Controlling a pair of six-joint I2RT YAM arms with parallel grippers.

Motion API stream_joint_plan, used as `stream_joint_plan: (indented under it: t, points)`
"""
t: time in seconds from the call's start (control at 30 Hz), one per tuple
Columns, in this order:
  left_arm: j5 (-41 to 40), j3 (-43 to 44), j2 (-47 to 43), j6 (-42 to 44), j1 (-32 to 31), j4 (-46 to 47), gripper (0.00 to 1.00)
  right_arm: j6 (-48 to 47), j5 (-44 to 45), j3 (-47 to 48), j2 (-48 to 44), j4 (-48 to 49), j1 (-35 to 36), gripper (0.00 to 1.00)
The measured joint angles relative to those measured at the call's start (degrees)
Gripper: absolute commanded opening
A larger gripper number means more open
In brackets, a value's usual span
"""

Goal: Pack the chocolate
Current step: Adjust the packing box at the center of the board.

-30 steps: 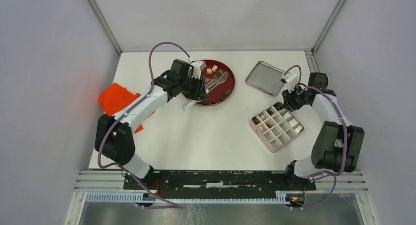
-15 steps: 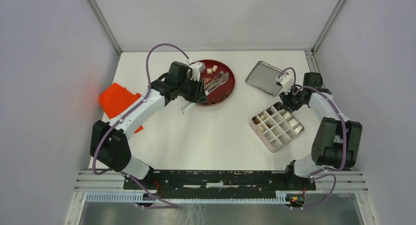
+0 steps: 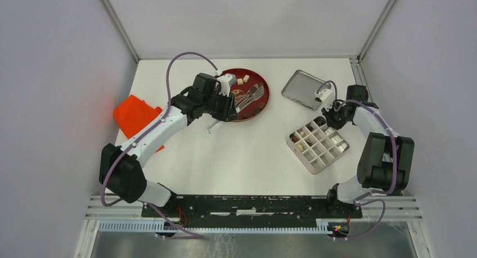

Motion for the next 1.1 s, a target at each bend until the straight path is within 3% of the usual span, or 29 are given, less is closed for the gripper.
stream_joint_plan:
  t: [0.13,0.2,0.3,0.43,0.53,0.8,1.1]
  points:
    - [0.00,-0.02,-0.79,-0.39,-0.22,-0.37,0.02,-0.59,-0.79,-0.20,-0.02,0.48,0.00,0.06]
    - [-0.02,-0.02,-1.05,-0.59,-0.31,-0.52,0.02,-0.96,-1.25,-0.31,-0.11,0.48,0.00,0.13]
    - [-0.02,-0.02,-1.16,-0.72,-0.48,-0.57,0.02,-2.01,-1.49,-0.50,-0.35,0.04,0.00,0.32]
    - [0.00,-0.07,-1.27,-0.72,-0.74,-0.55,0.02,-3.39,-1.44,-0.50,-0.35,-1.09,0.00,0.36]
    - [0.00,-0.37,-1.57,-0.74,-0.94,-0.57,0.02,-4.37,-1.33,-0.50,-0.33,-1.90,0.00,0.30]
    - [-0.02,-0.57,-2.49,-0.79,-1.16,-0.76,0.02,-6.23,-1.46,-0.52,0.31,-1.57,0.00,0.00]
    - [0.00,-0.57,-3.28,-1.66,-2.54,-0.79,0.02,-6.47,-0.79,-0.52,-2.97,-0.94,1.55,0.00]
